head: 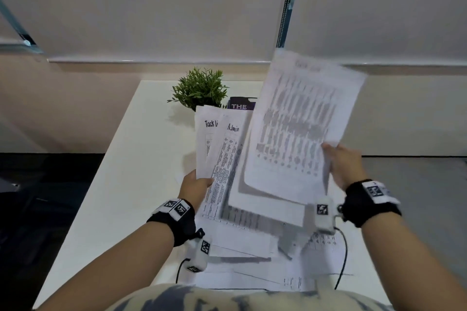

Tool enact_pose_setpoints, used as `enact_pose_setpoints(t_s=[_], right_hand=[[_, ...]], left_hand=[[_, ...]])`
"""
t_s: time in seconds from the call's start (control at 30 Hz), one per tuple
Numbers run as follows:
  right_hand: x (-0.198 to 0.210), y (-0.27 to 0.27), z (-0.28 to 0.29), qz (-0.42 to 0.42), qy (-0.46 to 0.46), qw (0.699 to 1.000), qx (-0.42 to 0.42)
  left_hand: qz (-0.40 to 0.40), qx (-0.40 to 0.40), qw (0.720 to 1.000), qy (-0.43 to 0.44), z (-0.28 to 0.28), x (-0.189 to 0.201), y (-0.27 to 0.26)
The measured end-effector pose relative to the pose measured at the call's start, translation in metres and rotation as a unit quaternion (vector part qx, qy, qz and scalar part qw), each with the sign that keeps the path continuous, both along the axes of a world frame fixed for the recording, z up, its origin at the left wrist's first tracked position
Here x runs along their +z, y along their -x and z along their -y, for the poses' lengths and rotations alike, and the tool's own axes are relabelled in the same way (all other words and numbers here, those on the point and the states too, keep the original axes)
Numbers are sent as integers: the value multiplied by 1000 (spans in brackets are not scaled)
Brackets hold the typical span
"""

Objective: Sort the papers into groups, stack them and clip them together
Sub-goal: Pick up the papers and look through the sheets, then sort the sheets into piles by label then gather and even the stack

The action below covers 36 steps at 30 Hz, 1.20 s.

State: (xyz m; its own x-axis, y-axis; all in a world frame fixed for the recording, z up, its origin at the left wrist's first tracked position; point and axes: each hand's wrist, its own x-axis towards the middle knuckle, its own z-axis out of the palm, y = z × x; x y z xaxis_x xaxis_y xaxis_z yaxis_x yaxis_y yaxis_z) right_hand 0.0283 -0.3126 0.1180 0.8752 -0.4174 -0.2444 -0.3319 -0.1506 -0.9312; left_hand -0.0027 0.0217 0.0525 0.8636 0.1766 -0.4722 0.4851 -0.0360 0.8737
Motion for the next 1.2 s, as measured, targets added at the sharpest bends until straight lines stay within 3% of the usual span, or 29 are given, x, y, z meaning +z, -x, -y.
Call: enact_pose_setpoints(t_s=[0.17,0.27,0.57,0.77,0.87,1.0,1.2], right_hand=[[-62,13,-24,-93,-31,993,72],[-75,18,-32,-97,-94,985,111],[-54,19,-60,-45,-95,987,118],[-31,13,-70,17,-88,986,139],[-25,14,-73,56,-110,979,160],[-29,16,-79,45,-144,973,176],[-12,18,-87,86,-136,969,189]], left_hand=[[-2,-43,998,41,19,12,0],[-15,-11,997,73,29,21,0],[64,-45,997,27,26,10,-2],[97,5,994,50,16,34,-13],[132,-11,989,59,12,46,-7],[139,-52,987,65,10,46,-3],[119,-1,991,62,10,48,-12]])
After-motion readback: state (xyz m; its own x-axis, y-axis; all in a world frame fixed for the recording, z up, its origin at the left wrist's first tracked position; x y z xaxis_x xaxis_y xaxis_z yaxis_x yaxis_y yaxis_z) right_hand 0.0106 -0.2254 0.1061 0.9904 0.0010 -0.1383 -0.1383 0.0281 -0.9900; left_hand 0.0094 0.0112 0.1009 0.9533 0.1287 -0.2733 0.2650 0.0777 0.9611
